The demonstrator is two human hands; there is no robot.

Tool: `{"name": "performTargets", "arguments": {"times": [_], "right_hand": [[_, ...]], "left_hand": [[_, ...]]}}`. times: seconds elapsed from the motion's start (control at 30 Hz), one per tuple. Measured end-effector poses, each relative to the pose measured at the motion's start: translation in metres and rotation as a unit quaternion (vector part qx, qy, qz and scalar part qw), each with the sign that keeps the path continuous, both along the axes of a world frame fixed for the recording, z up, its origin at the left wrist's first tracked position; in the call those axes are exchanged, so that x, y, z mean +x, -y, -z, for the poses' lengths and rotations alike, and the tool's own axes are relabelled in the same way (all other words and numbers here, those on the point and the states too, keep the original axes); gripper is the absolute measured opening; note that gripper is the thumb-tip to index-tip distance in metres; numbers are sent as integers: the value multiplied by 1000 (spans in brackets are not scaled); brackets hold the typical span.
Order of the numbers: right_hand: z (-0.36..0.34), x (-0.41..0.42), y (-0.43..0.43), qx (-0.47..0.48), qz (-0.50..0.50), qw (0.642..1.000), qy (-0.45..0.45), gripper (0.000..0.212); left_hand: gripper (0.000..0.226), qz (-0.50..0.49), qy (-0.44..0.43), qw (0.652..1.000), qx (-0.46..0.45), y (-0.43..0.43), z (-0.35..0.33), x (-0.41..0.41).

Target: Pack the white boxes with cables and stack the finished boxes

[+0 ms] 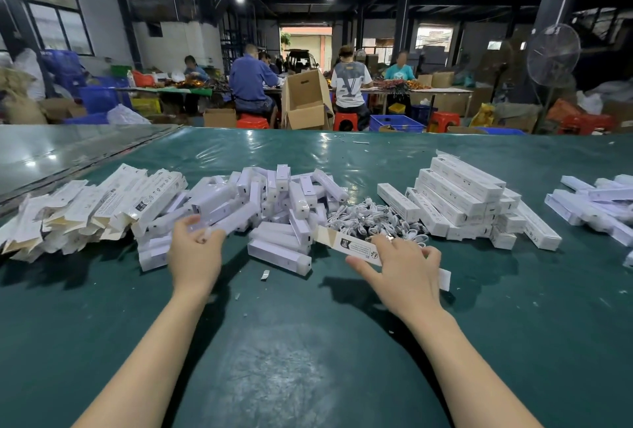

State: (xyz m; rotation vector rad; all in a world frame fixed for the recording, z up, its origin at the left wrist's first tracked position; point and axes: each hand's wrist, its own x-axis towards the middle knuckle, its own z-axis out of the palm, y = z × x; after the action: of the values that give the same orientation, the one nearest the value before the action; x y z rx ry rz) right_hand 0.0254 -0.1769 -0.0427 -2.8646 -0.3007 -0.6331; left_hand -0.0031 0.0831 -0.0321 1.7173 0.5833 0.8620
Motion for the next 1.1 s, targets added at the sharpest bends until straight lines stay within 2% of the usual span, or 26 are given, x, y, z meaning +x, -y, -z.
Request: {"name": "performTargets", "arguments": {"times": [0.07,0.1,0.17,0.23,0.33,0.47,0.6,0.7,0.83,0.93,1.03,1.1], "right_hand": [[0,0,0,2,-6,1000,-6,58],[0,-1,0,3,-11,1000,-6,54],[0,-2,1,11,-21,1000,-6,50],[-2,-2,3,23,-14,1000,0,55],[-3,-2,5,26,1,1000,14,59],[-2,-2,4,31,-10,999,20,60],[-2,-3,4,37,-21,999,12,60],[-3,-4,4,42,-36,998,8,59],[-3,-5,5,58,-68,996,-15,58],[-2,-5,4,85,-61,995,-1,59],[-3,-5,3,99,-32,994,12,61],[-2,-4,4,92,-10,996,10,59]], "left_hand": [[34,33,69,992,-100,2,-8,0],[28,76,83,986,-120,6,-10,-1],[16,191,82,970,-125,15,-12,-5],[26,295,58,945,-128,23,-11,-9],[33,369,15,921,-122,27,-10,-11],[29,368,0,921,-129,24,-7,-10],[38,366,4,923,-121,24,-5,-8],[41,342,17,938,-55,25,-5,-5],[26,332,29,943,19,28,-8,-10],[29,344,53,937,-13,27,-9,-9],[44,362,71,929,-29,26,-8,-9],[32,383,64,921,-18,28,-9,-11]]}}
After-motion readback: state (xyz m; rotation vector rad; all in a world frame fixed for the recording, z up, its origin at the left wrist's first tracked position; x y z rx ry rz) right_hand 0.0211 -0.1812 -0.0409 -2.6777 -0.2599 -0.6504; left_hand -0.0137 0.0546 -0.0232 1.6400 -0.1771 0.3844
